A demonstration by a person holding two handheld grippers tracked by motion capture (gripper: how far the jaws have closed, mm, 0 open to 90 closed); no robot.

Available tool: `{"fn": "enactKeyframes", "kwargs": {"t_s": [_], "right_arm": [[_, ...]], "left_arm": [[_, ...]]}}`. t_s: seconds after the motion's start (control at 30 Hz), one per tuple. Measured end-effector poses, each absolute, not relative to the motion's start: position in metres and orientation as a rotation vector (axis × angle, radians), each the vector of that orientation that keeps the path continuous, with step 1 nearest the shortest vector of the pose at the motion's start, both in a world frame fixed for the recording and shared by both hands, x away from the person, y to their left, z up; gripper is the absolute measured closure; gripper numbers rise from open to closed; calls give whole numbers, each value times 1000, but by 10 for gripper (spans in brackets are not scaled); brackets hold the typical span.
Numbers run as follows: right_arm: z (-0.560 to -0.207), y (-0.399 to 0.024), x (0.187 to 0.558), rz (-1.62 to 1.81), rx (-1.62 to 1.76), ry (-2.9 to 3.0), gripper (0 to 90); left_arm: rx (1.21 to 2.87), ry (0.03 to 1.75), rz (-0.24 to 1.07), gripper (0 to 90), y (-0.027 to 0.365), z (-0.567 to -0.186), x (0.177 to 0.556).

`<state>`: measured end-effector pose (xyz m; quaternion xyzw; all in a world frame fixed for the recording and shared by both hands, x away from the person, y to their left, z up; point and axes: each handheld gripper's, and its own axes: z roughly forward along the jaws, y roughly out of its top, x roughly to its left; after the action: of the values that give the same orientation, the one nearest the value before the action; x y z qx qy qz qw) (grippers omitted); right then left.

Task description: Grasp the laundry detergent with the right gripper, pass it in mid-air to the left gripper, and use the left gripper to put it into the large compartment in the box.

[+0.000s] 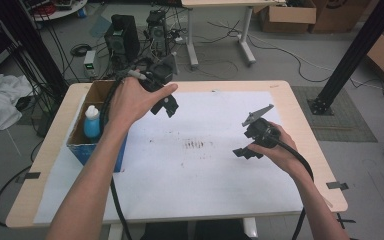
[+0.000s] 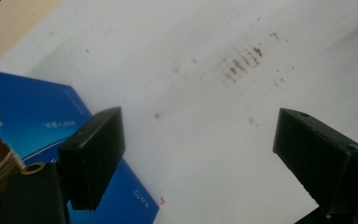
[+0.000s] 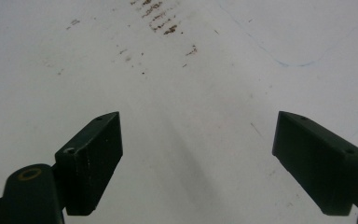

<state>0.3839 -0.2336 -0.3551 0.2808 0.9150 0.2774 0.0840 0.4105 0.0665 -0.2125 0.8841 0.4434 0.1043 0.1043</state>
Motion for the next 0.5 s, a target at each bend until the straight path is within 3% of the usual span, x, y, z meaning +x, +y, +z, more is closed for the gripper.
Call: {"fn": "enactKeyframes", "kwargs": {"t_s": [0.5], "right_arm": [[-347, -238, 385, 819, 846, 2731, 155]], "left_arm": [[2706, 1159, 193, 175, 34, -264, 411]]}}
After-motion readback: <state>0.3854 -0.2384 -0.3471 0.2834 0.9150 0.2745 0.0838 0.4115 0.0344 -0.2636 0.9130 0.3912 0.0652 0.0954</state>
